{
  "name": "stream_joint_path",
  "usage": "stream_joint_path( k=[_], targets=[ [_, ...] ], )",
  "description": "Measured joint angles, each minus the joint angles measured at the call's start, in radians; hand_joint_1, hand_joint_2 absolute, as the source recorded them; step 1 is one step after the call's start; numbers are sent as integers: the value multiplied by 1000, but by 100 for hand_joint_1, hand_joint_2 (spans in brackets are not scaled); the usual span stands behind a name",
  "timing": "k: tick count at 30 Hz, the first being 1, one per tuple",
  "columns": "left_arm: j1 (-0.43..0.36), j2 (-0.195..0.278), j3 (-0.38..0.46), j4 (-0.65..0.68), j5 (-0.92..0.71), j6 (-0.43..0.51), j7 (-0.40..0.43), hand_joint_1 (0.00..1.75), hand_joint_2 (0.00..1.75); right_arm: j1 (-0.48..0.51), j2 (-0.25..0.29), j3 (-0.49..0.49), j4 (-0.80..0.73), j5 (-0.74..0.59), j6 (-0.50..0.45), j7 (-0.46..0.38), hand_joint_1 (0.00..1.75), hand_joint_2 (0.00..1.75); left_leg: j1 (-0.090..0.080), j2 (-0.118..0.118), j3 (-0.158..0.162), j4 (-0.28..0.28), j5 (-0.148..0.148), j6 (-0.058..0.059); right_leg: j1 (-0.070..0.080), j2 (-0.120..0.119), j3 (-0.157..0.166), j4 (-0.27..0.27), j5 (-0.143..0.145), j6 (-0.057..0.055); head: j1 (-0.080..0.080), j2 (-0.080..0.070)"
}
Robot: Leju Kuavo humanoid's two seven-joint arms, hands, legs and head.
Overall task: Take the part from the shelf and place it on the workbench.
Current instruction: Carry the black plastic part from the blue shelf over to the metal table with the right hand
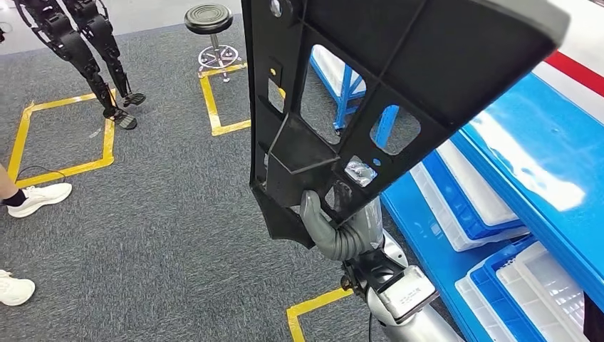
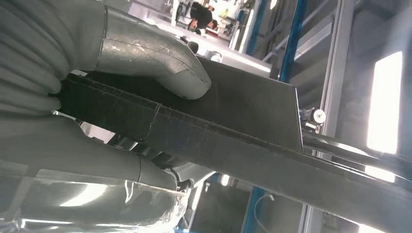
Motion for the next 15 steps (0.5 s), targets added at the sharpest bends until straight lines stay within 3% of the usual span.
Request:
stream_joint_path(
  k=[1, 3, 5, 6, 8, 11, 13, 15],
  targets=[
    [-1, -1, 0, 0, 1, 3, 0, 0, 175, -1, 2, -1, 0, 0, 0, 0, 175, 175, 3, -10, 4, -8, 6, 6, -1, 20, -11, 28, -16, 1, 1, 0],
    [-5, -4, 0, 0, 1, 5, -1, 0, 175, -1, 2, -2, 0, 0, 0, 0, 175, 175, 6, -32, 7, -14, 13, 14, -7, 69, -62, 145, -70, -2, 3, 0],
    [-6, -5, 0, -1, 1, 5, -2, 0, 175, 2, 1, -2, 2, 2, 0, 0, 175, 175, 7, -58, 5, -14, 14, 16, -12, 88, -121, 262, -111, 1, 4, 0],
    [-6, -6, 0, -1, 1, 5, -2, 0, 175, 2, 0, -2, 3, 2, 0, 1, 175, 175, 7, -70, 4, -13, 15, 15, -15, 89, -132, 280, -112, 7, 4, 0],
    [-5, -6, 0, -1, 1, 5, -2, 0, 175, 3, 0, -2, 3, 3, 0, 1, 175, 175, 8, -85, 4, -13, 15, 14, -18, 90, -128, 267, -97, 17, 4, 0],
    [-5, -6, 0, -1, 1, 5, -2, 0, 175, 3, 0, -2, 3, 3, 0, 1, 175, 175, 8, -89, 4, -12, 15, 14, -19, 90, -122, 252, -90, 21, 4, 0],
    [-5, -7, 0, -1, 1, 4, -2, 0, 175, 3, 0, -3, 3, 6, 0, 0, 175, 175, 8, -109, 0, -5, 13, 5, -26, 109, -68, 133, -39, 32, 4, 0],
    [-3, -8, 0, -1, 1, -1, -3, 0, 175, 4, 1, -4, 3, 9, -1, -1, 175, 175, 12, -140, -12, 3, 14, -16, -34, 124, -14, 8, 16, 27, 4, 0]
  ],
)
